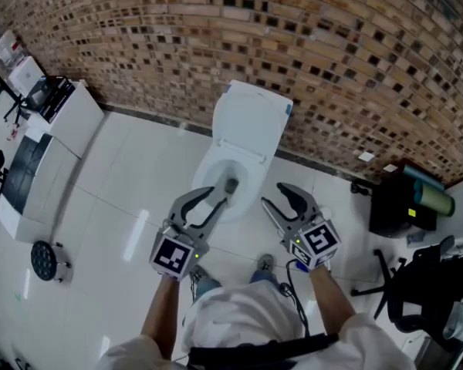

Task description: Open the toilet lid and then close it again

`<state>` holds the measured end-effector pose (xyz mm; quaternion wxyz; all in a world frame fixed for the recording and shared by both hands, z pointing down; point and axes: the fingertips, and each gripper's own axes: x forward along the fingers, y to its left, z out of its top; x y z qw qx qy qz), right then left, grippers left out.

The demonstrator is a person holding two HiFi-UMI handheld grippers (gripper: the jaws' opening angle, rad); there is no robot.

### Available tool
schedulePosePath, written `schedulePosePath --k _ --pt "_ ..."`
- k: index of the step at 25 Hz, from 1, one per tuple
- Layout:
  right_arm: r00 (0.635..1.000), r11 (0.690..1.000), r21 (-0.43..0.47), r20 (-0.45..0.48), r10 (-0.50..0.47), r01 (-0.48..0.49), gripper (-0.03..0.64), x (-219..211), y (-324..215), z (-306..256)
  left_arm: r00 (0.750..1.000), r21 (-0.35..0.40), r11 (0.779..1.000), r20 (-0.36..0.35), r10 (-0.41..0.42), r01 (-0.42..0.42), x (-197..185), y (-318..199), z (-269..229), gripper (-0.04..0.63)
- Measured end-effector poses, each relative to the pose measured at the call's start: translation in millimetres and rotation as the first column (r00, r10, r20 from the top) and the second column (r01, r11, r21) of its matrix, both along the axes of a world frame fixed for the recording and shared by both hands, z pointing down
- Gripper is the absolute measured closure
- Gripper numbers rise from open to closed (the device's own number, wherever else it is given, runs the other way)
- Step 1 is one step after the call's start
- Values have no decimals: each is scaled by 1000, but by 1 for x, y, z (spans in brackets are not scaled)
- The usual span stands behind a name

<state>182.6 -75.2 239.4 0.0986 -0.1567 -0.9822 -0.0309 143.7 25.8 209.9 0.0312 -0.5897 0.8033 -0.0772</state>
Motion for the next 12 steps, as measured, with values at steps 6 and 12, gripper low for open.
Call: schedulePosePath --k 6,12 --pt "1000 1000 20 7 -5 5 407 -6 0 -3 1000 11 1000 -4 -18 18 -6 8 -1 472" --pt "1000 999 37 2 -19 19 407 -20 10 -4 998 -20 999 -45 -52 51 -22 22 5 499"
